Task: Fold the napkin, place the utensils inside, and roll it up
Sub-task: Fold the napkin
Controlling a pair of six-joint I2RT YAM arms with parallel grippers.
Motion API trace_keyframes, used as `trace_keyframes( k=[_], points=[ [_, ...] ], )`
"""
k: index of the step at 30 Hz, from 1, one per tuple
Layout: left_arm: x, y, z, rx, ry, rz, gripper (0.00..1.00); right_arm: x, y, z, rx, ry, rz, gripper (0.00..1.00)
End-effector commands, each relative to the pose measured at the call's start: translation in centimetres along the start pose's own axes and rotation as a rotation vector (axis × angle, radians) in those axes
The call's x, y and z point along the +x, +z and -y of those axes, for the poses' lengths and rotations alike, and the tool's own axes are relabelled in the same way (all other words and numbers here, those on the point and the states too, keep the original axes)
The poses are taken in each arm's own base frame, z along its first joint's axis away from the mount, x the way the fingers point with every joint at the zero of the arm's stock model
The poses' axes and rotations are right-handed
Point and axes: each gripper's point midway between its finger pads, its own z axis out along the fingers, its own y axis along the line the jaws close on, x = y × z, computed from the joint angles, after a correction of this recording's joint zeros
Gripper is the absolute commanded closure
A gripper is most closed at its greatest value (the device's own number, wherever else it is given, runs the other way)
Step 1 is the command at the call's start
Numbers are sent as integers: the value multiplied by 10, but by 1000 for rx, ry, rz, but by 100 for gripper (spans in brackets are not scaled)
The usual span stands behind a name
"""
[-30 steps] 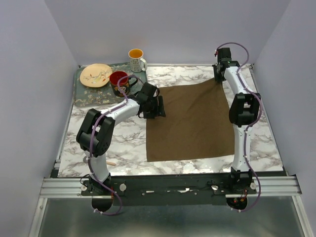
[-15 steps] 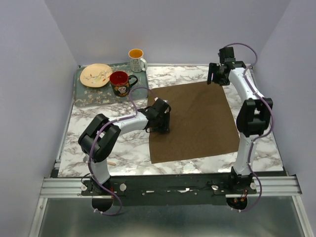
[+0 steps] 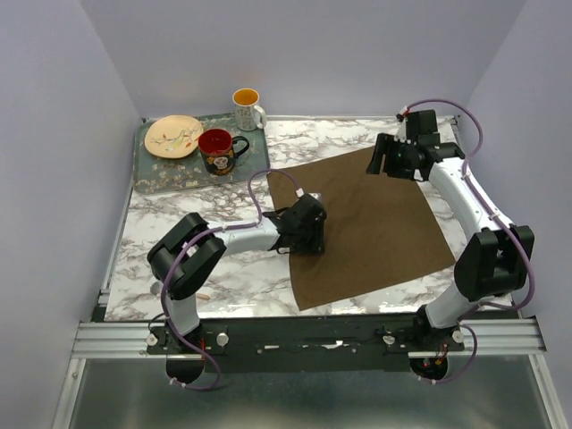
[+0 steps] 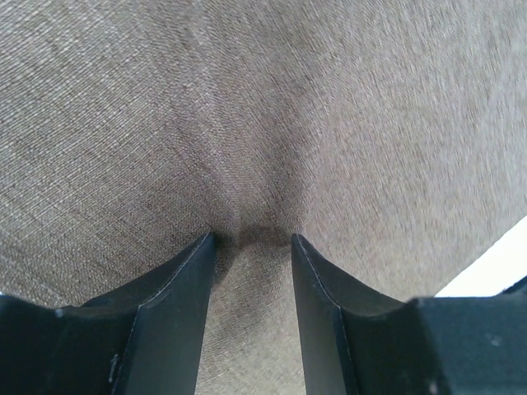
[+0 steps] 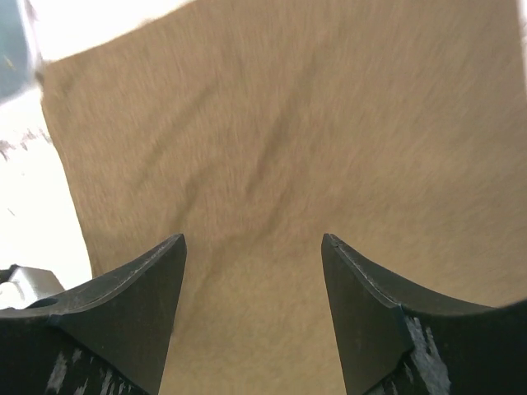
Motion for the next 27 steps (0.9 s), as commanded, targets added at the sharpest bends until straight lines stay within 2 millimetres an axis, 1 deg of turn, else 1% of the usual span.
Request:
trace_keyframes(
  k=[1,2,3,4,6,7,9,10,12,13,14,15,16,17,18,19,20,21,22,23,24,27],
  points=[
    [31,5,-1,-39,3,-98,49,32,9,-8,-80,40,-68,25],
    [28,3,-3,-53,10,-88,48,35,9,-9,-89,38,-72,25],
    [16,-1,-8,-88,23,-37,47,49,11,-6,-88,42,-100,25],
    [10,-7,-10,-111,50,-24,46,52,12,-10,-109,43,-101,25],
    [-4,-16,-12,-129,64,15,43,66,13,-13,-131,41,-118,25],
    [-11,-20,-9,-121,71,26,43,82,17,-13,-133,50,-147,25],
    [-23,-30,-2,-98,63,56,41,98,24,-16,-139,48,-179,25],
    [-32,-34,-1,-83,53,71,40,110,29,-15,-135,57,-204,25],
    [-44,-42,2,-62,41,91,40,121,34,-19,-135,54,-230,27],
    [-55,-47,1,-42,18,94,40,129,40,-15,-110,85,-252,27],
    [-60,-51,0,-35,7,97,40,137,44,-11,-90,105,-270,28],
    [-72,-61,-1,-26,-7,129,40,142,47,-7,-68,117,-279,28],
    [-77,-67,-4,-25,-16,148,39,147,51,2,-18,129,-286,29],
    [-88,-75,-12,-30,-38,173,38,156,53,9,11,134,-301,33],
    [-96,-90,-12,-16,-41,209,37,159,54,13,33,134,-305,35],
    [-96,-96,-21,-29,-54,212,36,163,56,18,61,133,-308,36],
    [-104,-104,-33,-42,-79,235,35,167,57,20,68,137,-317,36],
    [-109,-116,-36,-38,-84,264,34,170,58,22,68,136,-325,42],
    [-108,-119,-44,-49,-92,267,32,173,59,22,67,141,-337,42],
    [-106,-123,-46,-35,-97,262,31,175,60,23,66,142,-345,42],
    [-110,-129,-53,-40,-114,275,31,178,61,24,67,145,-354,42],
    [-108,-130,-63,-45,-130,270,31,184,63,37,101,150,-370,42]
  ],
)
